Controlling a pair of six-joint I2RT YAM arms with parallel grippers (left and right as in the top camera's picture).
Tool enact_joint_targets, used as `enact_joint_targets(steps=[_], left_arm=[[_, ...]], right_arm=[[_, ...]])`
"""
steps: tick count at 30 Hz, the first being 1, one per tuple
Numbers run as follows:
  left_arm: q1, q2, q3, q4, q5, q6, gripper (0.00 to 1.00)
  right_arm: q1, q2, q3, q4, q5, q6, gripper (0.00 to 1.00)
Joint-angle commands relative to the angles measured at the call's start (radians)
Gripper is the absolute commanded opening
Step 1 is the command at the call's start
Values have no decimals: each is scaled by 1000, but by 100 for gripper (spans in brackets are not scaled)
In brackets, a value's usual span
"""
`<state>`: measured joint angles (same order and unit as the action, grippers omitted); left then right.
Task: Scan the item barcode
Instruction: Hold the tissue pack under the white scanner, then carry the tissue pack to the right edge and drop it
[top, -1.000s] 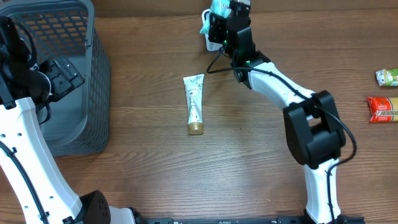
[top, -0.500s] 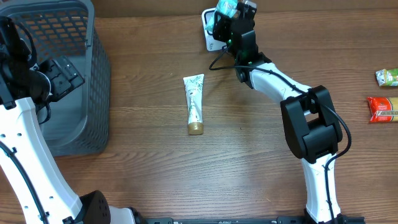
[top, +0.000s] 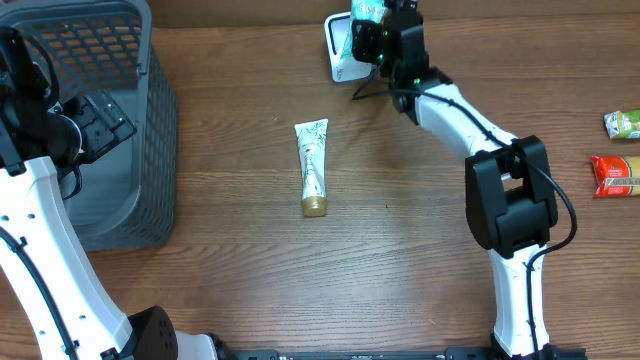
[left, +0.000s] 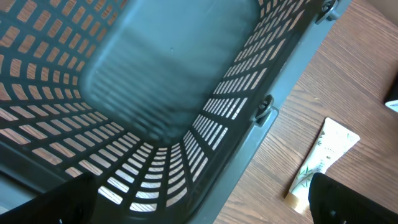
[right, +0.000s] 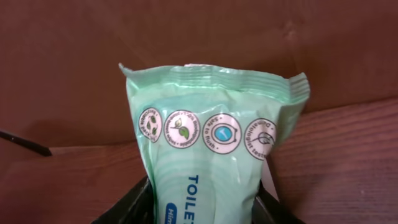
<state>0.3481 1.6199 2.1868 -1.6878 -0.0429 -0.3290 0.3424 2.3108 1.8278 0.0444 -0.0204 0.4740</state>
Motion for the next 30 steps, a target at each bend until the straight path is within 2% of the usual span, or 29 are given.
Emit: enact_joint_targets(steps=[1, 6, 11, 15, 20, 25, 30], left_arm=[[-2, 3, 6, -2, -13, 19, 100], [-2, 3, 6, -2, -13, 19, 100], [-2, 3, 6, -2, -12, 19, 100], [-2, 3, 6, -2, -12, 19, 100], [-2, 3, 6, -2, -13, 19, 100], [-2, 3, 6, -2, -13, 19, 100], [-2, 3, 6, -2, -12, 19, 100]], right_arm=[[2, -10, 100, -20, -26, -60, 41], [0, -2, 104, -24, -28, -56, 42], [0, 49, 105, -26, -129, -38, 43], [0, 80, 105, -25, -131, -27, 42], [0, 88, 105, -8, -72, -82, 42], [-4, 87, 108, -20, -60, -91, 39], [-39, 81, 202, -106, -64, -80, 34]])
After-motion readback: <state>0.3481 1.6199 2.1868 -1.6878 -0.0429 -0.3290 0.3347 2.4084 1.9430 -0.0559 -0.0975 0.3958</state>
